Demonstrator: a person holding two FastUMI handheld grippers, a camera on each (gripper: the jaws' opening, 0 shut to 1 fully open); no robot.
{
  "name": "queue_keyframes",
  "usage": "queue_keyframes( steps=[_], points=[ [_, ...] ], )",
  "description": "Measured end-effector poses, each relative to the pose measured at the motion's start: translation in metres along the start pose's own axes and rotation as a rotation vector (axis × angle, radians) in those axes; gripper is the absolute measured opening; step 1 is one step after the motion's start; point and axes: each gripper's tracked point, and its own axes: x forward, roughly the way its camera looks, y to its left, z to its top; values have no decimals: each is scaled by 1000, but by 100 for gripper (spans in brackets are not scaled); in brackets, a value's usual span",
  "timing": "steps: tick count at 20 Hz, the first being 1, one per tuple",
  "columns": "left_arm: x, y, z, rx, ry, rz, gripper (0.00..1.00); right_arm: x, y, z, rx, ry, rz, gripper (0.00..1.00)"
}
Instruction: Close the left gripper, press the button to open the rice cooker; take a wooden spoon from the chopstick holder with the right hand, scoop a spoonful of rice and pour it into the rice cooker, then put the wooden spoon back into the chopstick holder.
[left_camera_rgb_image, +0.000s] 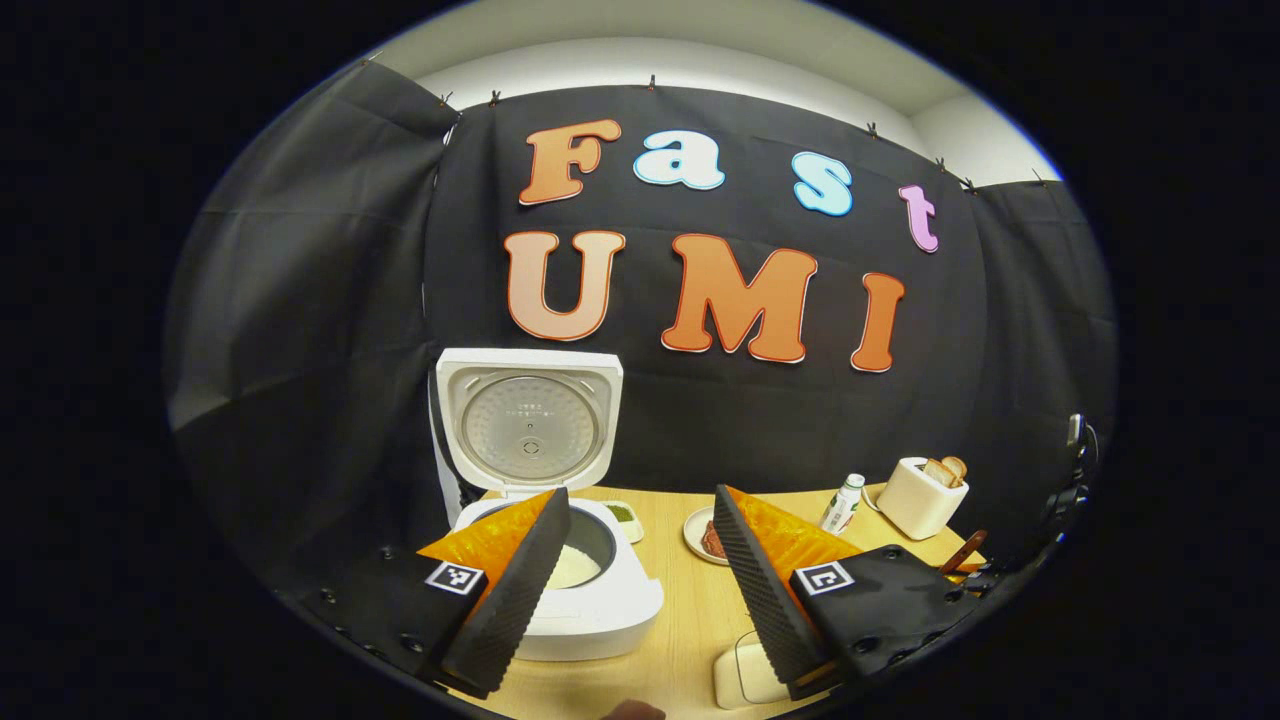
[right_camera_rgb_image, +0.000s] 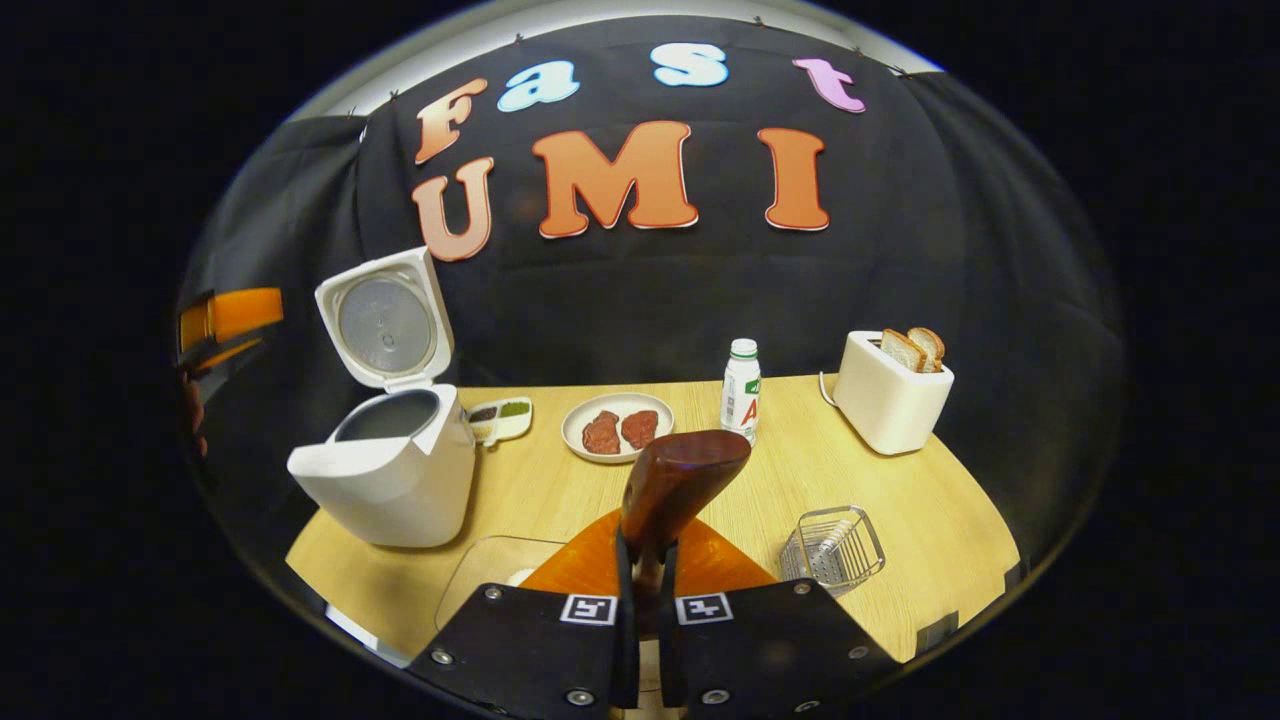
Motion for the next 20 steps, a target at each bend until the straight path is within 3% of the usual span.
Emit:
queue_keyframes(
  steps=[12, 17, 20],
  points=[
    [9, 40, -12, 50, 39, 11, 97, 36, 10, -47, -220, -4, -206, 7],
    [16, 44, -16, 76, 58, -7, 98, 39, 28, -59, -281, -25, -211, 8],
    [14, 44, -17, 90, 57, -13, 97, 37, 32, -65, -229, -24, -187, 8]
  ],
)
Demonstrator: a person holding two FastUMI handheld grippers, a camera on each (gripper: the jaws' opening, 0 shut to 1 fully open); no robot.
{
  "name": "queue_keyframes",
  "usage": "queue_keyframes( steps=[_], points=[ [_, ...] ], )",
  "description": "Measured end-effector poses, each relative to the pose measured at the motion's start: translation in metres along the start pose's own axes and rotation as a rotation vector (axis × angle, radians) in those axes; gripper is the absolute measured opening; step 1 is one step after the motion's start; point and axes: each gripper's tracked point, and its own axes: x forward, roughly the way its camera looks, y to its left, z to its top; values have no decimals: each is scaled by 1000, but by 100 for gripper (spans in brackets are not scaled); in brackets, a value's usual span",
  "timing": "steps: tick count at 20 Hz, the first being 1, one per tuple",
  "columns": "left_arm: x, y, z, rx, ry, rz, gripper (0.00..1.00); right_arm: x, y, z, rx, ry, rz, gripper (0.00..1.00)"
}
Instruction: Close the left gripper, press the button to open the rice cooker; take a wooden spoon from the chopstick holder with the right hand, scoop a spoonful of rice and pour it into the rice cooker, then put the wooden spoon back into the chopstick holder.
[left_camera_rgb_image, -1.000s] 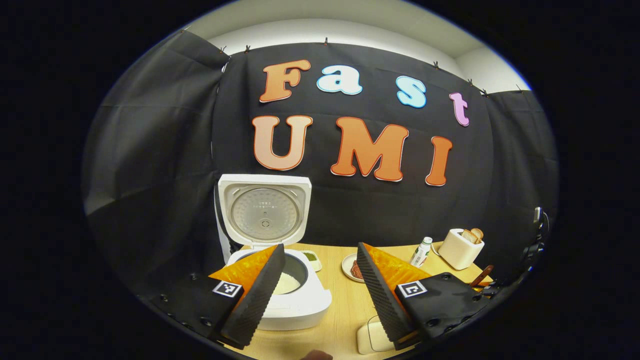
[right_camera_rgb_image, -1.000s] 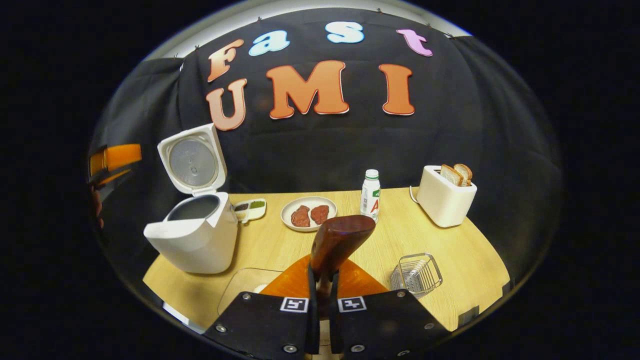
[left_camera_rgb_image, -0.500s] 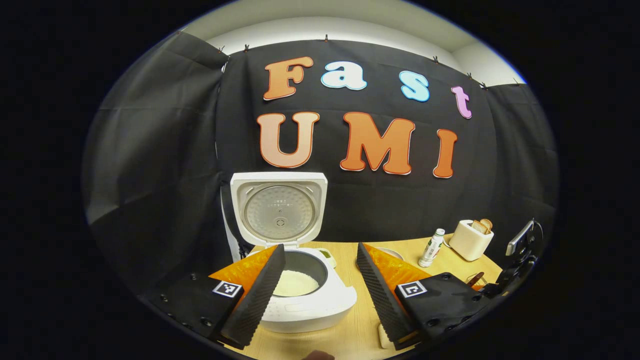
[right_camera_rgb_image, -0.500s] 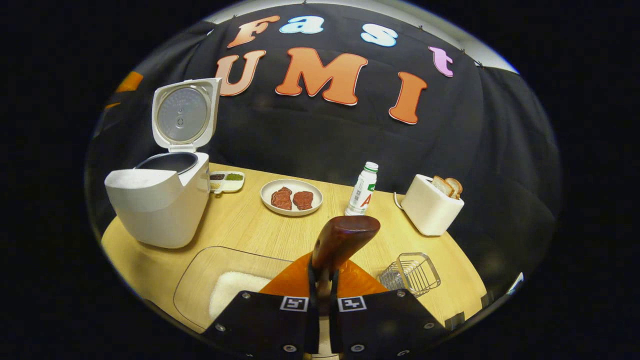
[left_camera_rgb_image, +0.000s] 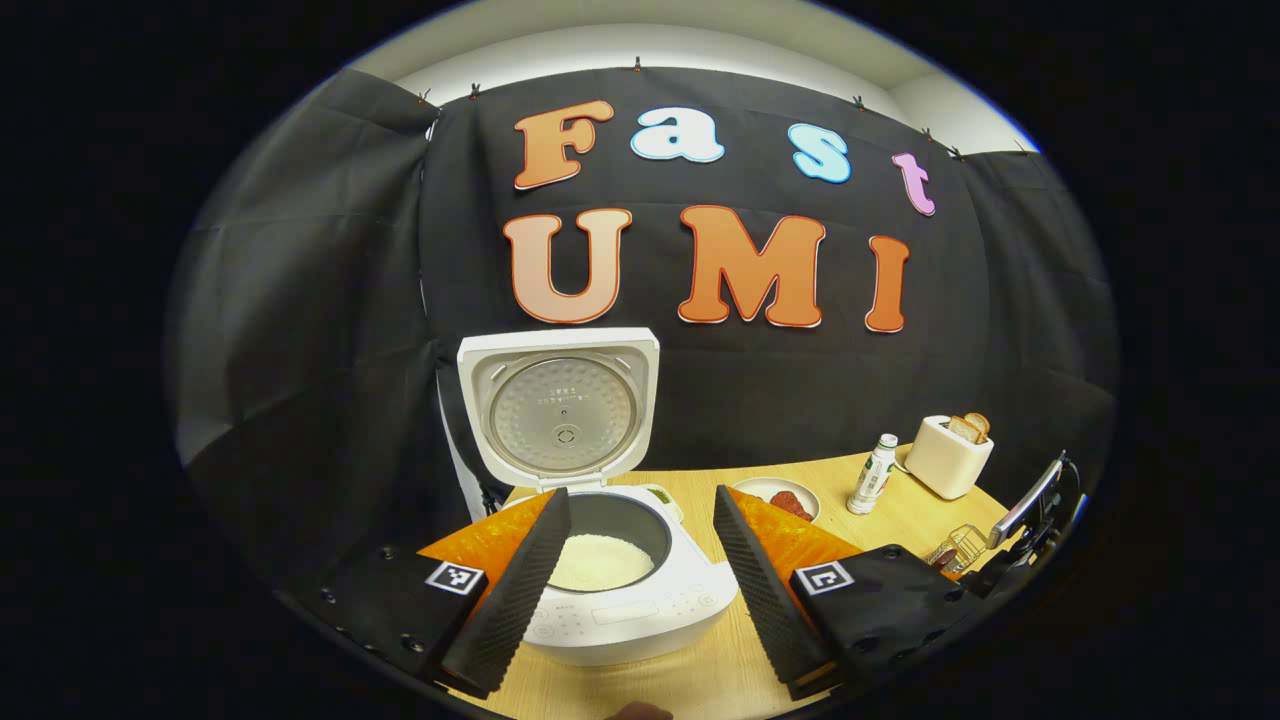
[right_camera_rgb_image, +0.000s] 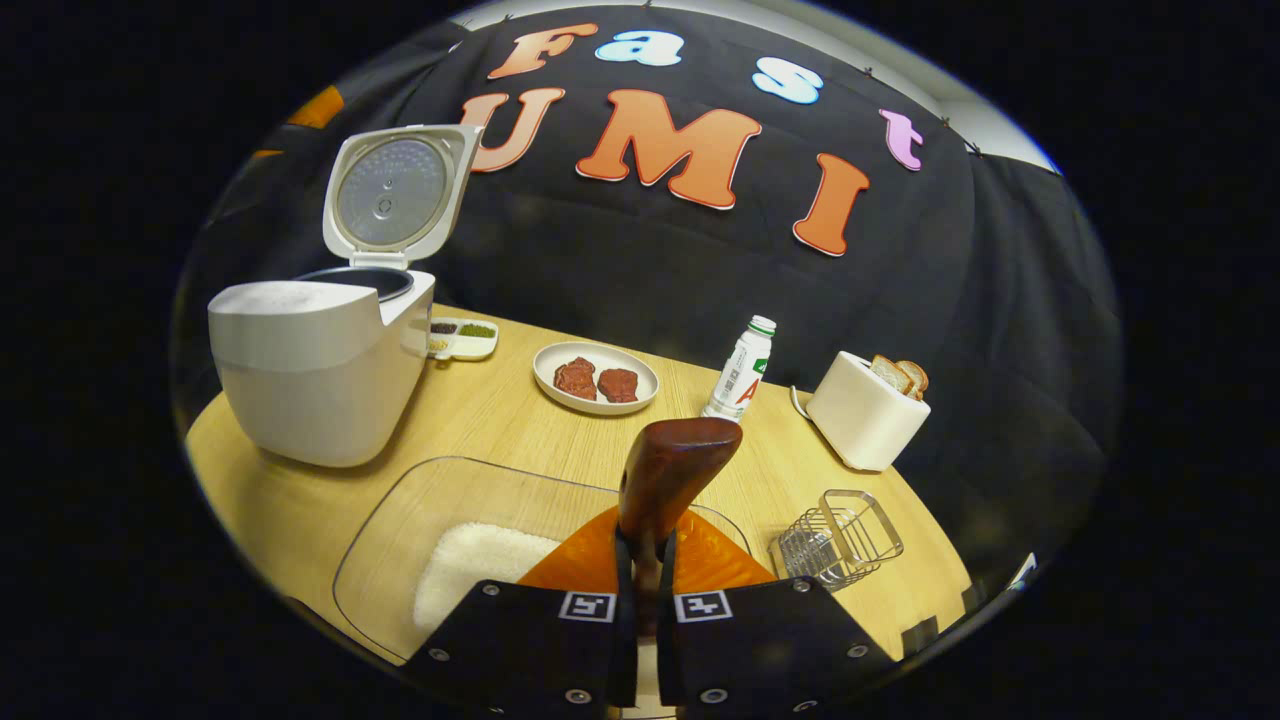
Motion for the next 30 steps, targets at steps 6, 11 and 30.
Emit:
queue_keyframes(
  steps=[6, 11, 30],
  points=[
    [-3, 4, -9, 3, 25, -4, 97, 1, 19, 3, 220, 60, 66, 7],
    [-4, 12, -12, -3, 26, 8, 97, -2, 41, 5, 340, 115, 135, 7],
    [3, 26, -16, -41, 16, 29, 97, -5, 39, 0, 927, 359, 346, 7]
  ],
)
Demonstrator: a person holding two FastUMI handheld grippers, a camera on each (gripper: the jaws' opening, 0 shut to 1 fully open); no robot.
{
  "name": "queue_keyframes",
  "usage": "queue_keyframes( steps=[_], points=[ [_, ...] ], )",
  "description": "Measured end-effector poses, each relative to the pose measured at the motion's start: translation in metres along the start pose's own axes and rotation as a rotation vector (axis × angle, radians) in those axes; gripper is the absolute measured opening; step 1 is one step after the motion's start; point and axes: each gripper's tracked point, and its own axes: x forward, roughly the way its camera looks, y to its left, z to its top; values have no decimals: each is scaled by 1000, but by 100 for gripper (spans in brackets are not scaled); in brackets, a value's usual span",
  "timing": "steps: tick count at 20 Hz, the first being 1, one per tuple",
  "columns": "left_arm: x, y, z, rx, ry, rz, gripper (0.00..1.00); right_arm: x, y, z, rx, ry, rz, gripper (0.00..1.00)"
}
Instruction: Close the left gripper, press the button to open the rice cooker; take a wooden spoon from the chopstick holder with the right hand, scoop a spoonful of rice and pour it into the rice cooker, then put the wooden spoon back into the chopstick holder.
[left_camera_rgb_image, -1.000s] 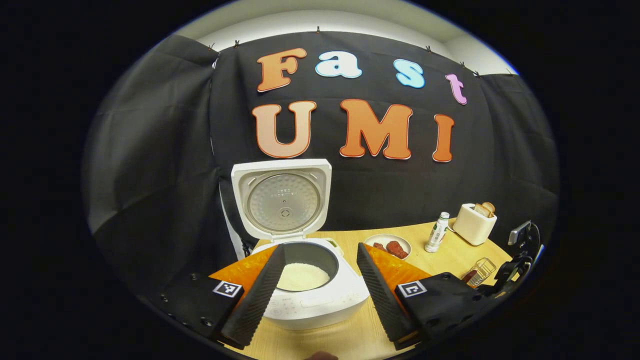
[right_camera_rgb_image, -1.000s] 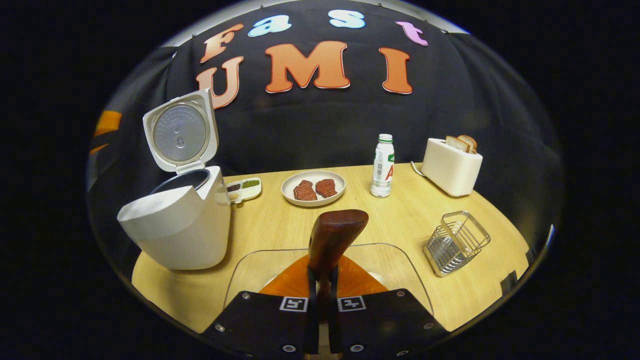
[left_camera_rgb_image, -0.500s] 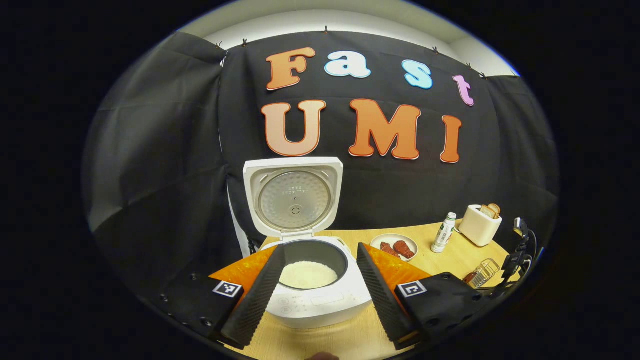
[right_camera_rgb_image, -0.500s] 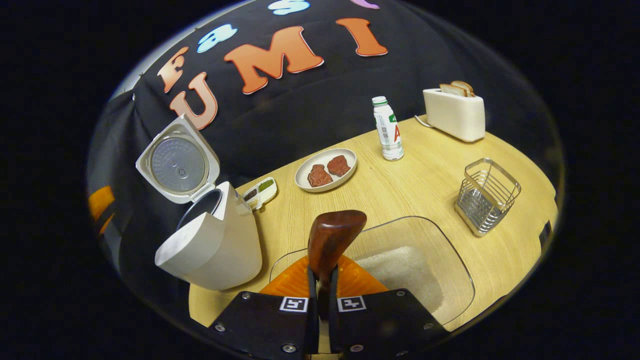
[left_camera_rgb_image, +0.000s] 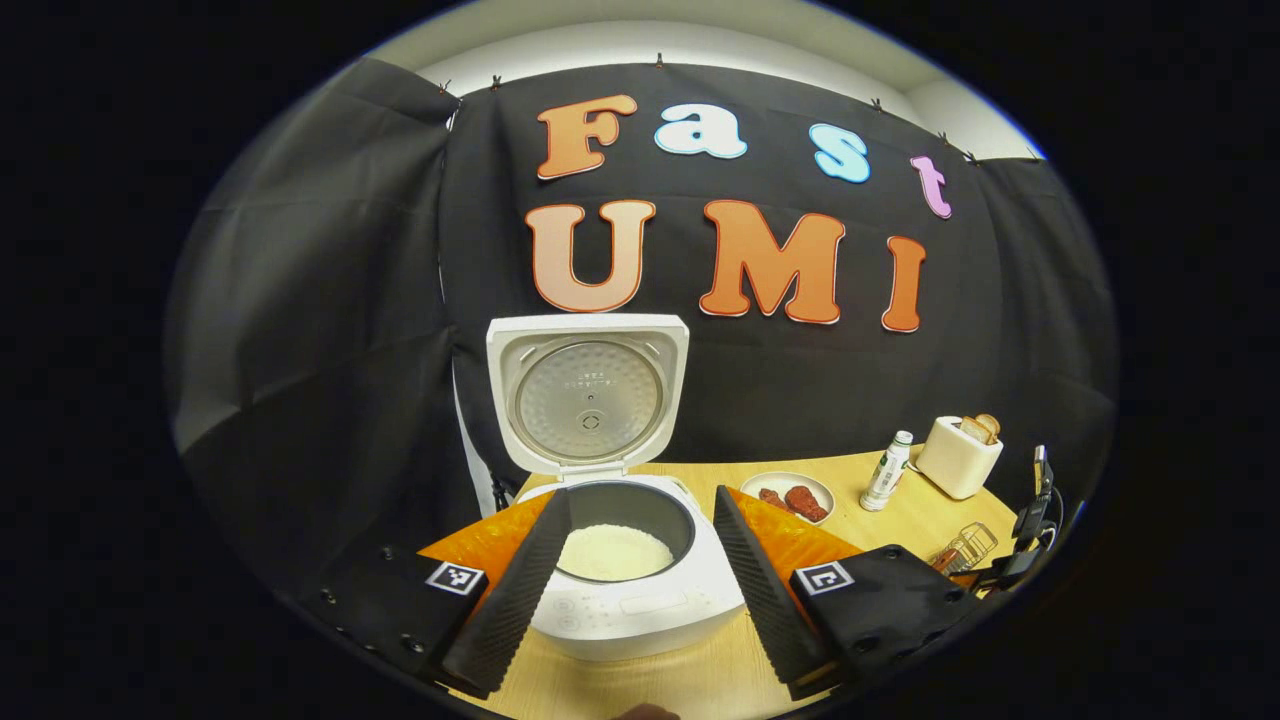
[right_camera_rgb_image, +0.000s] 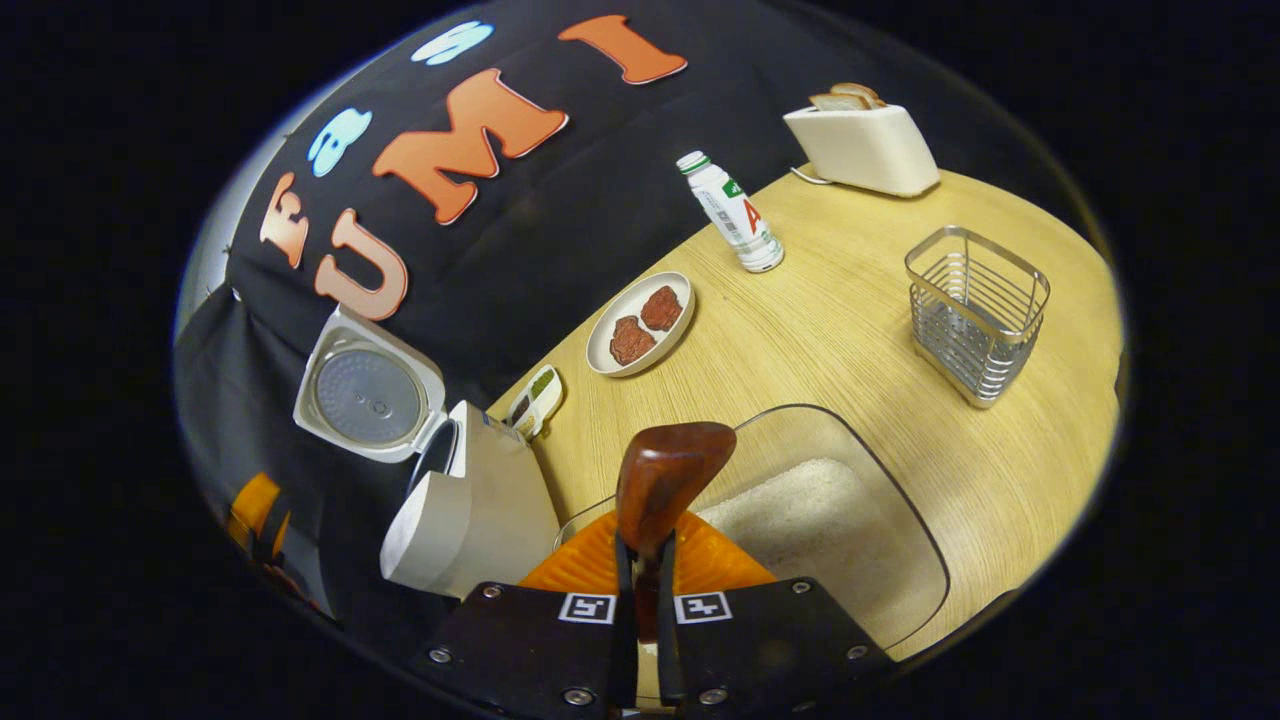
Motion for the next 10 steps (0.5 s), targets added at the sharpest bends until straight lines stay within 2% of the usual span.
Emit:
queue_keyframes(
  steps=[6, 10],
  points=[
    [7, -6, 8, 15, -20, -10, 97, -22, -18, 36, 159, -54, 45, 7],
    [9, -14, 14, 21, -35, -18, 97, -35, -12, 64, 296, -92, 113, 7]
  ],
)
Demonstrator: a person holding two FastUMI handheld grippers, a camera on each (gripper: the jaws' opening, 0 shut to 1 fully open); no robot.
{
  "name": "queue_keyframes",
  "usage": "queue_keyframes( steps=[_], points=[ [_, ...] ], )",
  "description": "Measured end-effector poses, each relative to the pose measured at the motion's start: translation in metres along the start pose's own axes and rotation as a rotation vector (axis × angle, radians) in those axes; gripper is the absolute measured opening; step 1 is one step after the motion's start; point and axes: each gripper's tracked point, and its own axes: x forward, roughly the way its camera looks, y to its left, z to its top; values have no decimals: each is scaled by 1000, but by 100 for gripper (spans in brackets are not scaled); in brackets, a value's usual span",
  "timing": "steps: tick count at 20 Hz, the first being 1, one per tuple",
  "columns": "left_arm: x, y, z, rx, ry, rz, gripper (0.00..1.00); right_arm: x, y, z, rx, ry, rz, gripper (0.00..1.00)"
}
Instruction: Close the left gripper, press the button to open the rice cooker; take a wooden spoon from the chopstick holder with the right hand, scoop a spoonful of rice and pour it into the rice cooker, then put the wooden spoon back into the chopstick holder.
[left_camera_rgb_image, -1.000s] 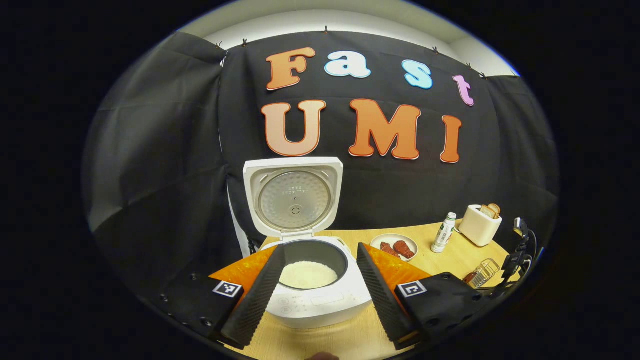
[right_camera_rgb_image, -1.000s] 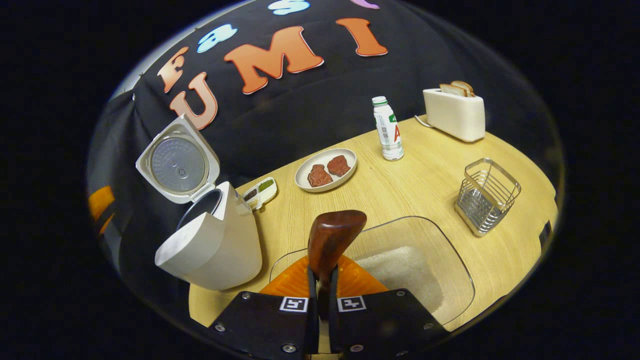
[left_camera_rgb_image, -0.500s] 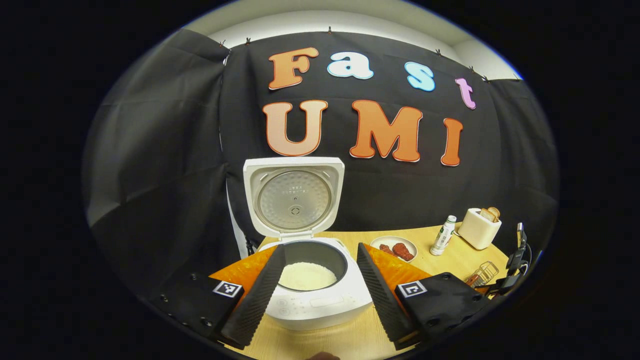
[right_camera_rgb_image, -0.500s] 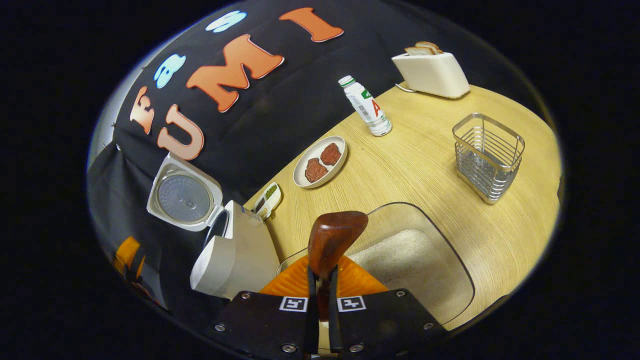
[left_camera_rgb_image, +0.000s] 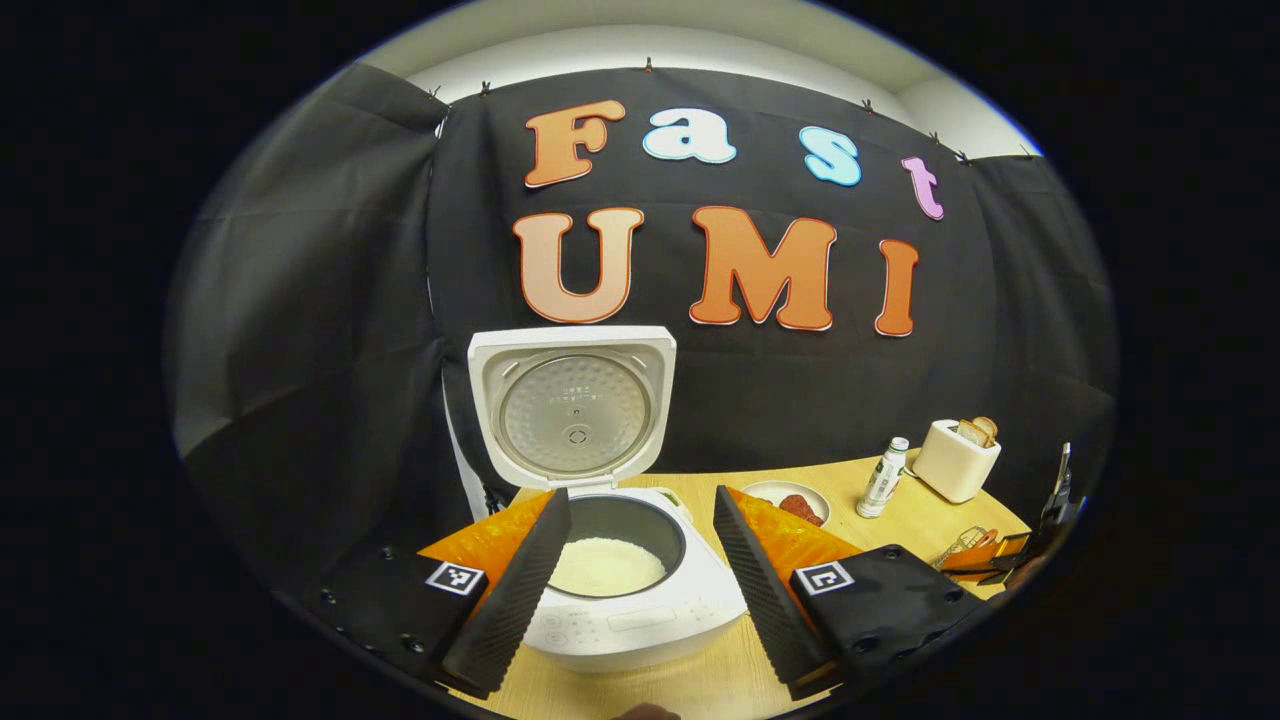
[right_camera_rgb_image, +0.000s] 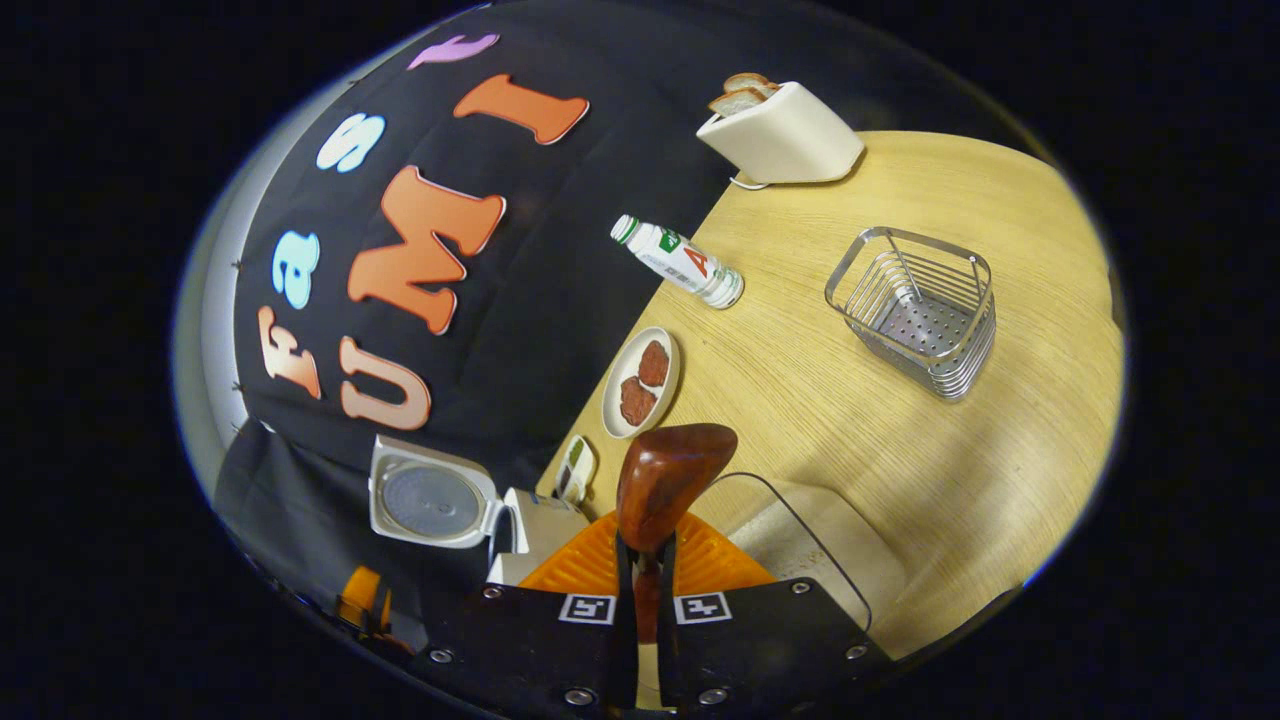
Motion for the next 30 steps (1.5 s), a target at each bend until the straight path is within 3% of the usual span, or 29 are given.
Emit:
queue_keyframes(
  steps=[5, 14, 22, 30],
  points=[
    [-2, 0, 7, -4, -20, 12, 97, -4, 35, 18, 150, -15, 104, 7],
    [-19, 23, 14, -16, -49, 71, 97, 25, 126, 14, 267, 51, 264, 7],
    [-36, 60, 2, -53, -31, 151, 97, 81, 186, -29, 235, 156, 285, 7],
    [-51, 84, -12, -102, -14, 215, 97, 138, 230, -42, 201, 164, 246, 7]
  ],
)
